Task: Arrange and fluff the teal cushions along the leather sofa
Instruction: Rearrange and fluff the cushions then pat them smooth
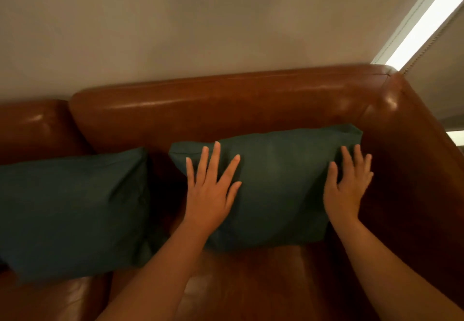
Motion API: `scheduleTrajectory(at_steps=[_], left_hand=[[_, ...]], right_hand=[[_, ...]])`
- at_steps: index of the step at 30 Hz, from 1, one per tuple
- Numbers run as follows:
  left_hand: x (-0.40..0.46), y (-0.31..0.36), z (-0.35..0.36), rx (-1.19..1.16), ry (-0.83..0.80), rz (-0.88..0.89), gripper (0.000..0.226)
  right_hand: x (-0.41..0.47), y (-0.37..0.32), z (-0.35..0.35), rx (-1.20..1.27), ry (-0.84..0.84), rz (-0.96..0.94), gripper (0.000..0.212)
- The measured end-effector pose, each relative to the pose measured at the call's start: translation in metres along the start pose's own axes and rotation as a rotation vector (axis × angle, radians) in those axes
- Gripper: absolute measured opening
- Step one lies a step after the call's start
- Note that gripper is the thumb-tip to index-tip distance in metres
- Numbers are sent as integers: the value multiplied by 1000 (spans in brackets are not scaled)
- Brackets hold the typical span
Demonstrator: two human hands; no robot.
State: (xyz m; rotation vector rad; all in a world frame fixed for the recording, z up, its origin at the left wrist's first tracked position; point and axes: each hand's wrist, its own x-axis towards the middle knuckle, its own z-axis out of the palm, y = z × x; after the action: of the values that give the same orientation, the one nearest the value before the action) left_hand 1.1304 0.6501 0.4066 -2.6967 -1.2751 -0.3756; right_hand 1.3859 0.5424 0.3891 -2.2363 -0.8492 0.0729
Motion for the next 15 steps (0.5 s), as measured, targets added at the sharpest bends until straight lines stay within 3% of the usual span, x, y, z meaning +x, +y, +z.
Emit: scheduleTrajectory(at_steps=[2,5,10,15], left_hand=[[-3,-30,-11,9,45,-65,53],[-19,-91,-31,22,93,-126,53],[-72,-226,-64,25,82,-299,54],[-134,-354,-86,-49,24,-585,58]], right_hand=[[-7,-23,1,79,38,-5,46],[-35,-77,9,200,21,-166,44],[-114,-185,44,422,-164,-472,40],[-185,-252,100,465,-408,-330,46]])
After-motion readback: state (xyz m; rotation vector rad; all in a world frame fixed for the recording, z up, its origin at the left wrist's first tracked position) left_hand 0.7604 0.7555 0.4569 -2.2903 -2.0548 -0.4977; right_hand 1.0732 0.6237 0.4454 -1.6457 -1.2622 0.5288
